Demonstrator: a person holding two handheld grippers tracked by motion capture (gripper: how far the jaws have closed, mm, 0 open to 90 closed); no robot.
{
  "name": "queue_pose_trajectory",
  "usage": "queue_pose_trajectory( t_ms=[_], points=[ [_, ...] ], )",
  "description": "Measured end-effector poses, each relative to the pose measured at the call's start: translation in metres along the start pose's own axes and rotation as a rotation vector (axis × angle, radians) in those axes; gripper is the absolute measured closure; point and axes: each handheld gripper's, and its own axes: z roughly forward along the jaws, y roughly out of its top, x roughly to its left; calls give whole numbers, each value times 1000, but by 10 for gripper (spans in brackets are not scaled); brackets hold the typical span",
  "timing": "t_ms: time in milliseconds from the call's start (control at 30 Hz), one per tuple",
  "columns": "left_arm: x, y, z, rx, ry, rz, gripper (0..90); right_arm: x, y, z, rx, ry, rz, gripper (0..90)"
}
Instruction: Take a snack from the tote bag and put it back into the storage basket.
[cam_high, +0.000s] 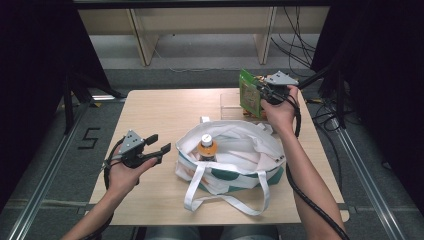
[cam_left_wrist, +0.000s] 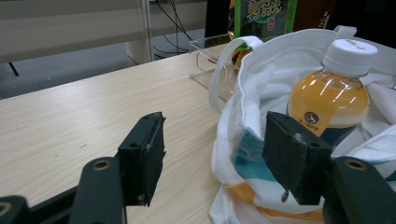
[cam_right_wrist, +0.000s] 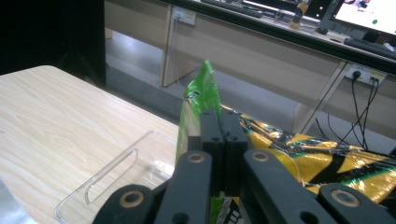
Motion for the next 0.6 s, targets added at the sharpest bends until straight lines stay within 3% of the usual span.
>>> queue_pose_trajectory(
  t_ms=[533,600],
  points=[
    [0,0,0,0,0,-1,382,2,0,7,-15,-3,3,900],
    [0,0,0,-1,1,0,382,2,-1,8,0,14,6,900]
  ],
)
